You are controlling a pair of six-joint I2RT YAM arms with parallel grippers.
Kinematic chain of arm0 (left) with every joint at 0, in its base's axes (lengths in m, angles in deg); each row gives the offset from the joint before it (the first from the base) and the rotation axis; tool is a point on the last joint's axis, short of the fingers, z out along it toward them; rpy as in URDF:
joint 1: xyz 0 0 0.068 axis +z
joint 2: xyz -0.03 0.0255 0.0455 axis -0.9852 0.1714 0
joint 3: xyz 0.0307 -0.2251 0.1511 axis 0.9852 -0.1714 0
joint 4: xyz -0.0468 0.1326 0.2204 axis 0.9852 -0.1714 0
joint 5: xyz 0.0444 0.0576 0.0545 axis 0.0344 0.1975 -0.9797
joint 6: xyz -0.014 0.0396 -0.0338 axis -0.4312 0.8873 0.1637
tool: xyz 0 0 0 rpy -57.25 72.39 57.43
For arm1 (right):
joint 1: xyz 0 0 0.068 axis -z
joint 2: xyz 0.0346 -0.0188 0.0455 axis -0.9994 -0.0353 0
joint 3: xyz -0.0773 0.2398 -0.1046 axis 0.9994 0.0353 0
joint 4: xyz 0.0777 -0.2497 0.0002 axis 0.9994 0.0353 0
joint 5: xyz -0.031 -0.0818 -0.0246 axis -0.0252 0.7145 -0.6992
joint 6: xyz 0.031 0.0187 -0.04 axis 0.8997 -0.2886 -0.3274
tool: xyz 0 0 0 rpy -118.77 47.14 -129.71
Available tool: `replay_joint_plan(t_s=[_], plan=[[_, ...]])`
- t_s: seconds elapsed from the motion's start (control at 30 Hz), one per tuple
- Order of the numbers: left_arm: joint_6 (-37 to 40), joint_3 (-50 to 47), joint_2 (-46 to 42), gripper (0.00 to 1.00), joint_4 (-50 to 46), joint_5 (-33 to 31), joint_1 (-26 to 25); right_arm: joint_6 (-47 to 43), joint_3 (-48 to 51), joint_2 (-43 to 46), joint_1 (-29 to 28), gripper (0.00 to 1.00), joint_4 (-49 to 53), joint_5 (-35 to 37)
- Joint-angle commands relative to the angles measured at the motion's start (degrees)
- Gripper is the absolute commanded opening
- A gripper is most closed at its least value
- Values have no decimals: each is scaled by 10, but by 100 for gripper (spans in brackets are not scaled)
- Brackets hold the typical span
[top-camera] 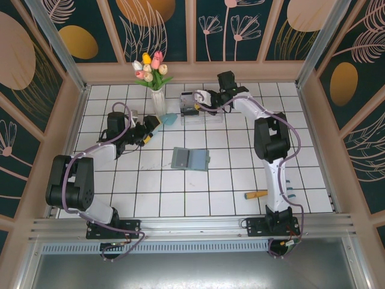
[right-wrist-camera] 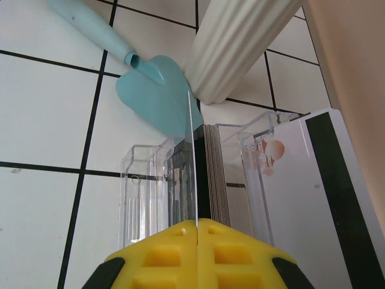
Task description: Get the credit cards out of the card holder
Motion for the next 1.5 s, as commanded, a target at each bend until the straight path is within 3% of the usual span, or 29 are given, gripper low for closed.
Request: replay_joint_plan(t_s=[0.0,0.43,0.77,0.87,1.27,1.47], plan=[[-3,-7,0,98,19,18,4,-5,-17,-14,-2,0,5,-26],[-2,-10,-1,99,15,18,4,-14,-14,-28,1,2,-1,-24],[0,-12,-2,99,11,17,4,-4,-12,-35,2,9,-7,-24],[1,-12,-3,98,10,17,4,-1,-15,-33,5,21,0,-38],[6,-13,-5,99,9,20,4,17,6,6,5,24,-25,-47],[49,-12,-28,98,-27,4,3,60,30,54,11,26,-17,-117]])
